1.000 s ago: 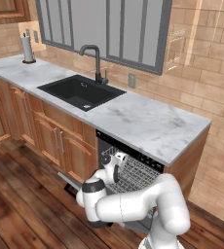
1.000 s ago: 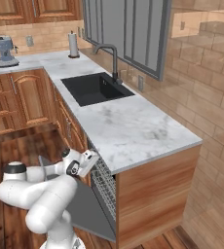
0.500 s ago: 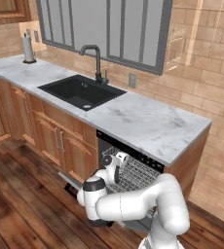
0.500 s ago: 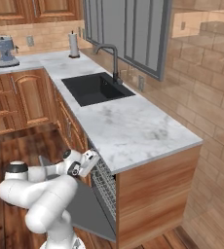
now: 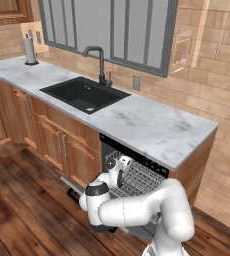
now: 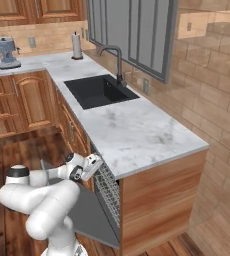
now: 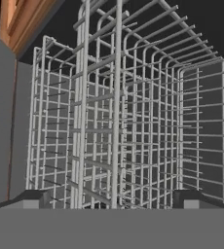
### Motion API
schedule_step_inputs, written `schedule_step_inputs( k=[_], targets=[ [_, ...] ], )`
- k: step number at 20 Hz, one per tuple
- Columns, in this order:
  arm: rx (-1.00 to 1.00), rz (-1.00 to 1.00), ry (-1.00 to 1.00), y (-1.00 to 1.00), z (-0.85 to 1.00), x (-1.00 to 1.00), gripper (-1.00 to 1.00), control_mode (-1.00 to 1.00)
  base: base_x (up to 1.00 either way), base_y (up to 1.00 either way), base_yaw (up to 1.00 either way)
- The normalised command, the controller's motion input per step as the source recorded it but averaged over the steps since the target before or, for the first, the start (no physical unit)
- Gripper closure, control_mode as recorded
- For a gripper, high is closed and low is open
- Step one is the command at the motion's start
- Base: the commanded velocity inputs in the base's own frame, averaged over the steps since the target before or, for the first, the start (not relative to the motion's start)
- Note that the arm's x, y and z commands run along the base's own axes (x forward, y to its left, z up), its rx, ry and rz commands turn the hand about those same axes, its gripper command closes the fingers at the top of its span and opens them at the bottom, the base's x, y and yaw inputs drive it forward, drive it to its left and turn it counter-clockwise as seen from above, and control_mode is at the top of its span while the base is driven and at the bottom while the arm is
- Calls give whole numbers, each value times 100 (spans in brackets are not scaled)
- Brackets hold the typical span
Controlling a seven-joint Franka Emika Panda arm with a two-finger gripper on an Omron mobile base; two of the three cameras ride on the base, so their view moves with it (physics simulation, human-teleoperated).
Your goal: Open the dishwasher door and pull out the top rack.
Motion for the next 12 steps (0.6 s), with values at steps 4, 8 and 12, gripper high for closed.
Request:
schedule_step_inputs(
  k=[4, 8, 12],
  targets=[
    [-8, 0, 0, 0, -100, 0, -100, -100, 0, 0, 0],
    [-11, 0, 0, 0, -100, -2, -100, -100, 0, 0, 0],
    [-15, 0, 0, 0, -100, -7, -100, -100, 0, 0, 0]
  ],
)
